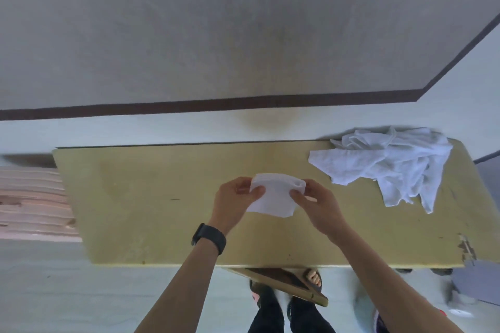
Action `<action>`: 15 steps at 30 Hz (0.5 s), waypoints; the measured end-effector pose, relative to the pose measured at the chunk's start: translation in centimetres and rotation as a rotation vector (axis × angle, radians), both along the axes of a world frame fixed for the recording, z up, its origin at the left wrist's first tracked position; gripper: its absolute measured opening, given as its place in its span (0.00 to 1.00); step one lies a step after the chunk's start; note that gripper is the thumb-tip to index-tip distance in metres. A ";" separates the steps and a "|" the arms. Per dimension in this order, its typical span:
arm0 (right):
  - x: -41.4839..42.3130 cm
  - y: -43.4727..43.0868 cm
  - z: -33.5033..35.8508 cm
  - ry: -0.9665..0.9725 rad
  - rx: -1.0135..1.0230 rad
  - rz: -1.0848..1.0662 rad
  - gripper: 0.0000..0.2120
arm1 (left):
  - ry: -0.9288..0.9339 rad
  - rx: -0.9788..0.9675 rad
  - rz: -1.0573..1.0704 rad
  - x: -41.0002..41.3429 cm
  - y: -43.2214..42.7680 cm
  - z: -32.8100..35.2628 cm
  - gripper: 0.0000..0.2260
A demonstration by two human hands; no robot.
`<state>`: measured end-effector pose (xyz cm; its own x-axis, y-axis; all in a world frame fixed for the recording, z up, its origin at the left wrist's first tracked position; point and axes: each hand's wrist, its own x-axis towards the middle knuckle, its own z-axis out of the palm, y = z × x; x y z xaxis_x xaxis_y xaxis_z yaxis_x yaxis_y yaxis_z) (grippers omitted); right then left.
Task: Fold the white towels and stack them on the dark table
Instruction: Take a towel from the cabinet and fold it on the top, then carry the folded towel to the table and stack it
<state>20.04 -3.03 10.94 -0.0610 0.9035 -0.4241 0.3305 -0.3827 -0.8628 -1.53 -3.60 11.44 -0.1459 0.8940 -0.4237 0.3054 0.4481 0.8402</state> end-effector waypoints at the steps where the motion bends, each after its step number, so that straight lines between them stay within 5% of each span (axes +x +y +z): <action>1: -0.2 0.3 1.4 -0.007 0.035 0.010 0.02 | -0.010 0.028 -0.014 -0.5 0.0 1.6 0.07; 7: -2.0 1.7 9.3 -0.049 0.215 0.073 0.04 | -0.045 0.171 -0.041 -3.0 -0.3 10.0 0.05; 15: -7.6 1.5 17.8 -0.042 0.490 0.134 0.13 | 0.002 0.447 0.243 -4.0 -3.4 17.9 0.16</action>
<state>12.41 -1.49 28.76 -0.1823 0.9823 0.0427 0.3868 0.1115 -0.9154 -5.50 -7.04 29.37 -0.3729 0.9278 -0.0066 0.2390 0.1029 0.9656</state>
